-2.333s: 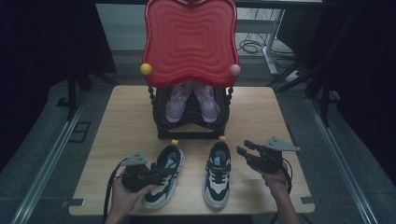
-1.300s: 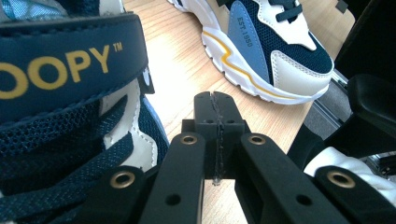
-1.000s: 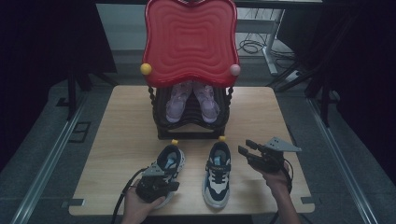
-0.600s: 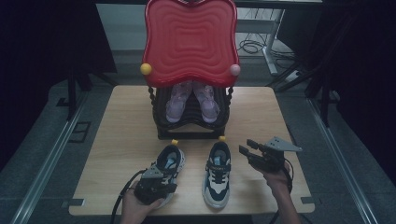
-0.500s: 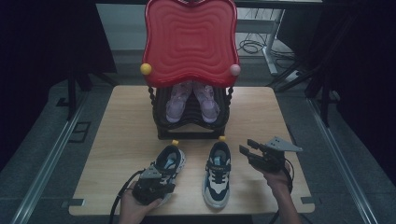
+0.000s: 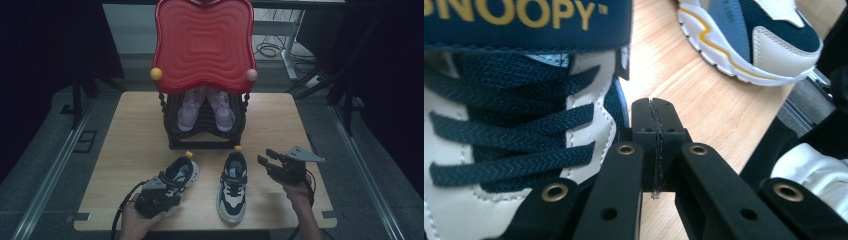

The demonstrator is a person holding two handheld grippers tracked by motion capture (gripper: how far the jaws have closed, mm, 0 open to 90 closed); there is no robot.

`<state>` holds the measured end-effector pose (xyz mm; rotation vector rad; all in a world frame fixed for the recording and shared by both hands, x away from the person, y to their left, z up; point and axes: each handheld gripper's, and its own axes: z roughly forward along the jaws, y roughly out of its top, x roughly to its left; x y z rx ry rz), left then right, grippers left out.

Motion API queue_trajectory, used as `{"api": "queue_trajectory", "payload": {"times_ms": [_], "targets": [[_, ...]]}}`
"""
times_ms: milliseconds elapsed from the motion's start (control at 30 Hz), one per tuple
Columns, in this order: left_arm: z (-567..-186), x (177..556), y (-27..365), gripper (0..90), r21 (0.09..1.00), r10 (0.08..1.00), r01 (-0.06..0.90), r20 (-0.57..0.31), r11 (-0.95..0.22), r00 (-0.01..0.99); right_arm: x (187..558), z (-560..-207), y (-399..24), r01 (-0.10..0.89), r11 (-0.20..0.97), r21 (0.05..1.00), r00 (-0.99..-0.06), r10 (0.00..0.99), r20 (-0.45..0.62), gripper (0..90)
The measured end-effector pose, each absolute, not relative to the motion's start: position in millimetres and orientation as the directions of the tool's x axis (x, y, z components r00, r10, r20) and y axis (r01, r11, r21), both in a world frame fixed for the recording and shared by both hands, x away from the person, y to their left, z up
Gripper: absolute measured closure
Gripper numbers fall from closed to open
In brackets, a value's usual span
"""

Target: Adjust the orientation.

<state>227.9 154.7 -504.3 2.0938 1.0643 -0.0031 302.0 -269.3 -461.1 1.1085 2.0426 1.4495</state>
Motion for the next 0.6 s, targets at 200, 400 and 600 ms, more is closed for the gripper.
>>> {"api": "queue_trajectory", "payload": {"times_ms": [200, 400, 600], "targets": [[-503.6, 231.2, 166.9, 89.8, 0.628, 0.695, 0.702, -0.339, -0.336, 0.635, 302.2, -460.3, -271.6, 0.37, 0.143, 0.918, -0.602, 0.789, 0.12, 53.2], [-504.2, 234.2, 178.4, 89.8, 0.621, 0.694, 0.717, -0.365, -0.316, 0.621, 302.2, -460.7, -271.4, 0.373, 0.142, 0.917, -0.601, 0.79, 0.122, 53.2], [-502.7, 237.6, 194.0, 89.8, 0.617, 0.703, 0.726, -0.369, -0.304, 0.608, 302.3, -460.3, -273.0, 0.373, 0.137, 0.918, -0.598, 0.791, 0.125, 53.2]]}}
